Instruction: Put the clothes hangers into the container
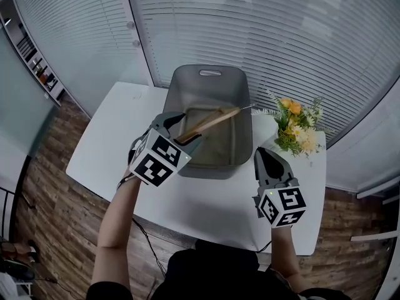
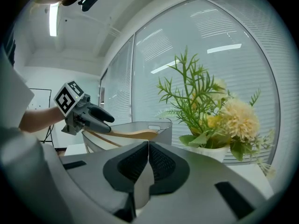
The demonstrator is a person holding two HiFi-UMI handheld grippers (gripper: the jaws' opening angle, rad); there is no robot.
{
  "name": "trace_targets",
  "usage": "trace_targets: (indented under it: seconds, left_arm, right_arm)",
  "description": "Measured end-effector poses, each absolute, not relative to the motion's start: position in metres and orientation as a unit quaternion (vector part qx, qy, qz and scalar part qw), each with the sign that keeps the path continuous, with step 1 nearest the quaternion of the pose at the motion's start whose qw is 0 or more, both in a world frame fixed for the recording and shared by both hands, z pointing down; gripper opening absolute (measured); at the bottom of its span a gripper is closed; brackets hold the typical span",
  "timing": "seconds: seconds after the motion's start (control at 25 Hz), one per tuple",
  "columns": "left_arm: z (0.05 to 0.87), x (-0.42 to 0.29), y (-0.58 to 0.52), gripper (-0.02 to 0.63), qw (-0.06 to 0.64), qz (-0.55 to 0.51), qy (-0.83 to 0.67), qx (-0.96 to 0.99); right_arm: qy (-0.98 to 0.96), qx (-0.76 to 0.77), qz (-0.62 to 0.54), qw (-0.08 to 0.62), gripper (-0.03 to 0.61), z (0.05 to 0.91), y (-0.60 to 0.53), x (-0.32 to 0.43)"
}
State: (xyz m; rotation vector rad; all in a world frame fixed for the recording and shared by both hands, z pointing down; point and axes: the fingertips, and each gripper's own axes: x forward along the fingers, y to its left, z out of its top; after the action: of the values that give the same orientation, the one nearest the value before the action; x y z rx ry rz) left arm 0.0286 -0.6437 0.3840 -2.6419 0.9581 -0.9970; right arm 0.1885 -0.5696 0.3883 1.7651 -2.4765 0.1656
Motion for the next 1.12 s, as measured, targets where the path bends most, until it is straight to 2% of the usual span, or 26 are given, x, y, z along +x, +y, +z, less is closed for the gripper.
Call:
trace_targets:
  seconds: [0.36,1.12]
  left_arm:
    - [0.371,0.022,-0.631,0.272,0.019,-0.269,0.336,-0.902]
    - [0.355,-0.005,-0.585,0.232,-0.034,-0.202,0.355,-0.912]
  right_arm:
    - [-0.81,0.582,0.051,0.047,0.029,0.386,-0.558,0.181]
    - [-0.806,0.589,0.041,0.047,0.029,0.373,-0.505,0.167]
